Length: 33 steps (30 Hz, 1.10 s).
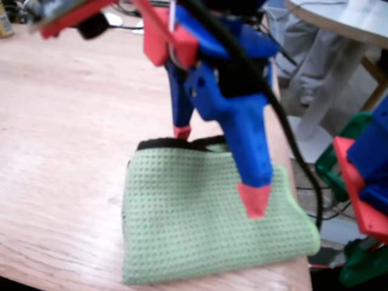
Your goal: Clean the table
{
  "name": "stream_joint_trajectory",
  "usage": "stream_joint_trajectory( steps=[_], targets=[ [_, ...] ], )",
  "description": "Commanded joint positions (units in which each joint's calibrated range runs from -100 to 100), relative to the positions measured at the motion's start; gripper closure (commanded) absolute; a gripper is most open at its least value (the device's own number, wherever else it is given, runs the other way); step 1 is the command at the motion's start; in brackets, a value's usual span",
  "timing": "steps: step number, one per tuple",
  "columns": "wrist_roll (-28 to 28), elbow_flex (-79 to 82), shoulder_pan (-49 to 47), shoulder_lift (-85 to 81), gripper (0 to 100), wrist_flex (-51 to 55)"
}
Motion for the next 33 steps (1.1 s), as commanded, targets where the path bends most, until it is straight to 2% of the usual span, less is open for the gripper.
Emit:
stream_joint_trajectory(
  steps=[1,6,7,9,11,12,15,17,21,28,33],
  targets=[
    [0.05,-2.07,0.59,-5.53,46,0.33],
    [-0.63,-0.93,0.59,-22.51,49,0.33],
    [-0.73,-0.93,0.59,-27.74,52,0.42],
    [-4.2,-0.93,0.42,-34.17,71,0.42],
    [-10.01,-0.84,0.42,-39.15,98,0.33],
    [-12.99,-0.75,0.42,-41.72,100,0.33],
    [-22.81,11.15,1.27,-48.75,98,0.33],
    [-25.15,26.81,8.55,-55.87,98,-0.4],
    [-25.15,53.52,11.42,-78.26,98,0.33],
    [-22.61,69.95,11.93,-84.69,98,-0.9],
    [-22.61,79.86,11.08,-97.64,98,0.09]
  ],
)
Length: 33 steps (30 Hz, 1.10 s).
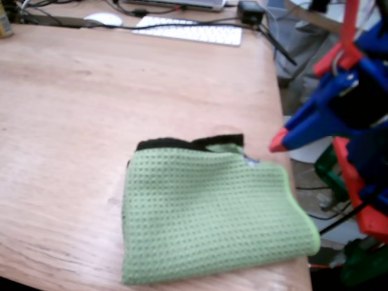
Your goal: Clean the table
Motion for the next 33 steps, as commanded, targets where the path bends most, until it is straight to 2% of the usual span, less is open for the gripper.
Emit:
stream_joint_trajectory(
  steps=[1,13,16,33],
  targets=[
    [0.24,1.24,-1.15,-2.96,98,0.33],
    [-0.59,1.33,0.04,-3.04,98,0.09],
    [-3.27,1.33,0.04,-3.04,98,0.33],
    [-3.32,1.33,0.04,-3.04,98,0.33]
  ],
)
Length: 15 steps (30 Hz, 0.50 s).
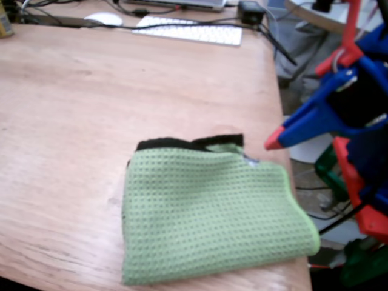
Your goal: Clean the table
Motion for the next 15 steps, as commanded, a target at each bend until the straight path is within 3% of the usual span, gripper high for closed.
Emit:
stream_joint_trajectory(
  steps=[1,15],
  targets=[
    [-0.29,-0.01,-0.08,-0.02,98,0.17],
    [-0.24,0.08,-0.24,-0.02,98,0.01]
  ],
)
